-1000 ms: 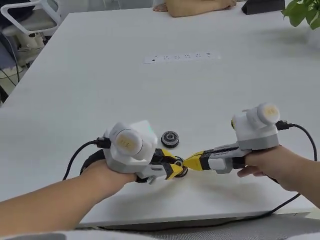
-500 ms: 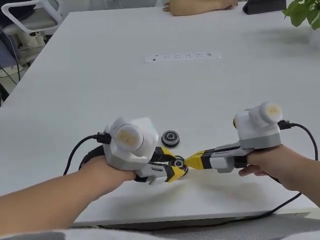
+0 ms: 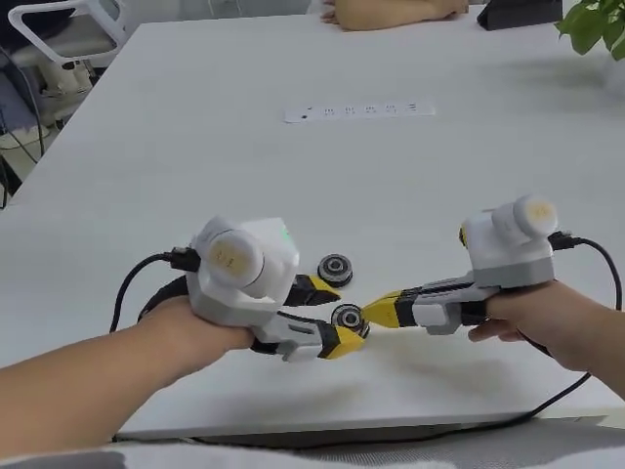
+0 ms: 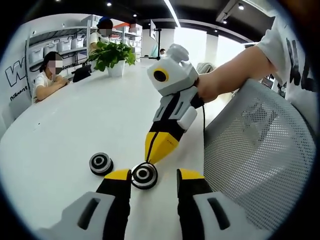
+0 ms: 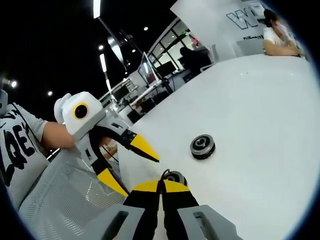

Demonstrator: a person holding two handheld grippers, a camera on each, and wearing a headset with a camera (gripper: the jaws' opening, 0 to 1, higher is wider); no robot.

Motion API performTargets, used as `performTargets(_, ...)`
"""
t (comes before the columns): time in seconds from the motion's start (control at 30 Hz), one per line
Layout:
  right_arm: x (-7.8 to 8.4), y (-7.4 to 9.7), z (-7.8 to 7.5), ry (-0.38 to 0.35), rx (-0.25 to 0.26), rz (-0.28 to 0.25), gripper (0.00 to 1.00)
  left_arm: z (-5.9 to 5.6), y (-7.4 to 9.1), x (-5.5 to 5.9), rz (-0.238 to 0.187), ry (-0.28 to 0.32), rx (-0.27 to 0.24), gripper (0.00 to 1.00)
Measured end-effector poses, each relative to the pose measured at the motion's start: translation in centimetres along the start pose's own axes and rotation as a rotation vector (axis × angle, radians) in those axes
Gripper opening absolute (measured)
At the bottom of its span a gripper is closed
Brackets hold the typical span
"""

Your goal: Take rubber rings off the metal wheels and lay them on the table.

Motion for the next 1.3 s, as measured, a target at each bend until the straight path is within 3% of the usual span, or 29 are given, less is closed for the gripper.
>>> performTargets(0.53, -1.0, -0.3, 1.1, 0.012, -0.033, -0.004, 0.00, 0.6, 3.5, 0.6, -0.015, 0.021, -0.018, 0.53)
performTargets(0.97, -1.9, -1.6, 1.7, 0.027, -0.058, 0.013, 0.00, 1.2, 5.9, 1.6, -0.024, 0.057, -0.045, 0.68)
performTargets(1.3, -2.2, -3.6, 2.2, 0.040, -0.086, 0.045, 0.00, 1.8, 7.7, 2.3, -0.040, 0.088, -0.095, 0.74)
Point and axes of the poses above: the centre of the closed fingertips' face, and the gripper's own axes: y roughly backward along the fingers, z roughly to its left, x roughly out of its underside, the point moved 8 cm from there along y, roughly backward along the fingers, and after that the axes turned 8 degrees about -x, right-handed, at the moved point
